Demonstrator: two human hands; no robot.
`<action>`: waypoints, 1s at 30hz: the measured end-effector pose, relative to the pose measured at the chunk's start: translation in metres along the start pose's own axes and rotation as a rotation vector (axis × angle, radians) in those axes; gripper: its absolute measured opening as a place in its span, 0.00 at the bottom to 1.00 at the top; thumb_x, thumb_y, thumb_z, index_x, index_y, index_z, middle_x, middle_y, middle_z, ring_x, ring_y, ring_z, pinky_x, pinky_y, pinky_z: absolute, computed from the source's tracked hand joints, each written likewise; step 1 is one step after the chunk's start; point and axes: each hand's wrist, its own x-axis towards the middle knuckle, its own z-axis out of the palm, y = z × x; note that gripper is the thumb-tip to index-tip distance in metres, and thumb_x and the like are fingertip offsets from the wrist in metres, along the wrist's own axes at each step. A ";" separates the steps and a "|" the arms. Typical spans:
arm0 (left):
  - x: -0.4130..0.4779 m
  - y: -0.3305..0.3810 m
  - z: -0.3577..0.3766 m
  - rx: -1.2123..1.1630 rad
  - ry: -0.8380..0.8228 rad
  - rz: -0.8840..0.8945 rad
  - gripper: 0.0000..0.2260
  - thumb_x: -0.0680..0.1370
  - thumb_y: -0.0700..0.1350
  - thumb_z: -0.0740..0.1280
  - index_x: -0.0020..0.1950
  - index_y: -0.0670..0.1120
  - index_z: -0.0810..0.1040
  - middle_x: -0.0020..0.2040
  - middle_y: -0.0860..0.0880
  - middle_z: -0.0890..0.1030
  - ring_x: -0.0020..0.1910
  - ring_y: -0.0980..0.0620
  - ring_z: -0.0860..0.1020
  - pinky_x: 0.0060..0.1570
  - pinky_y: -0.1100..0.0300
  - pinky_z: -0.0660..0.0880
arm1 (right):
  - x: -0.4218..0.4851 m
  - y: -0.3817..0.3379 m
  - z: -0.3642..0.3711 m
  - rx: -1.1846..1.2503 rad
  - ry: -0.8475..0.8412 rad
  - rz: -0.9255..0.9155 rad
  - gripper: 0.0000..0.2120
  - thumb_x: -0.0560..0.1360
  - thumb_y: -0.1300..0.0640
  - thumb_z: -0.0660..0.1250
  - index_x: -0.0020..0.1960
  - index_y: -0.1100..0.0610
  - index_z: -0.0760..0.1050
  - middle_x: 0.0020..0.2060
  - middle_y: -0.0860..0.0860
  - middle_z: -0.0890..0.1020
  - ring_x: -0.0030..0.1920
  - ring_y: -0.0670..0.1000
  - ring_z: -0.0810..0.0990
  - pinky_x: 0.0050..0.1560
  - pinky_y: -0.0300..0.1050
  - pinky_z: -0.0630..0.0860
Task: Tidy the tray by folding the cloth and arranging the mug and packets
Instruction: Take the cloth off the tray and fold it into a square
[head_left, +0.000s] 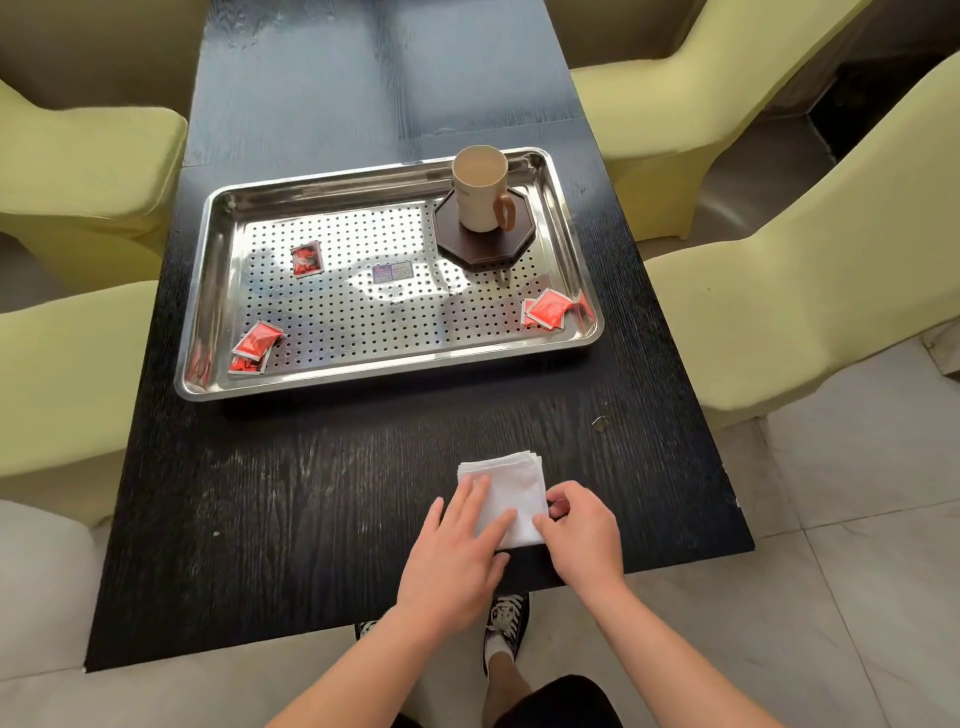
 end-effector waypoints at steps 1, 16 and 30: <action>0.001 -0.002 0.003 0.016 -0.019 0.004 0.25 0.81 0.56 0.54 0.78 0.58 0.55 0.82 0.46 0.42 0.80 0.47 0.38 0.77 0.44 0.45 | 0.000 0.001 0.001 -0.029 0.008 -0.003 0.07 0.72 0.56 0.73 0.49 0.52 0.78 0.43 0.47 0.79 0.44 0.51 0.79 0.46 0.47 0.75; 0.009 0.020 -0.015 -0.880 0.287 -0.672 0.21 0.76 0.41 0.68 0.69 0.46 0.73 0.60 0.51 0.73 0.56 0.53 0.75 0.55 0.60 0.69 | 0.000 -0.002 0.005 -0.146 -0.011 0.031 0.13 0.75 0.51 0.69 0.58 0.53 0.79 0.45 0.48 0.78 0.43 0.49 0.77 0.43 0.43 0.71; 0.009 -0.001 -0.020 -1.627 0.020 -0.693 0.15 0.76 0.32 0.63 0.60 0.44 0.78 0.54 0.44 0.85 0.51 0.44 0.85 0.45 0.47 0.83 | 0.004 -0.014 -0.003 0.337 -0.283 0.208 0.12 0.75 0.48 0.70 0.56 0.52 0.79 0.44 0.49 0.85 0.34 0.50 0.82 0.32 0.45 0.80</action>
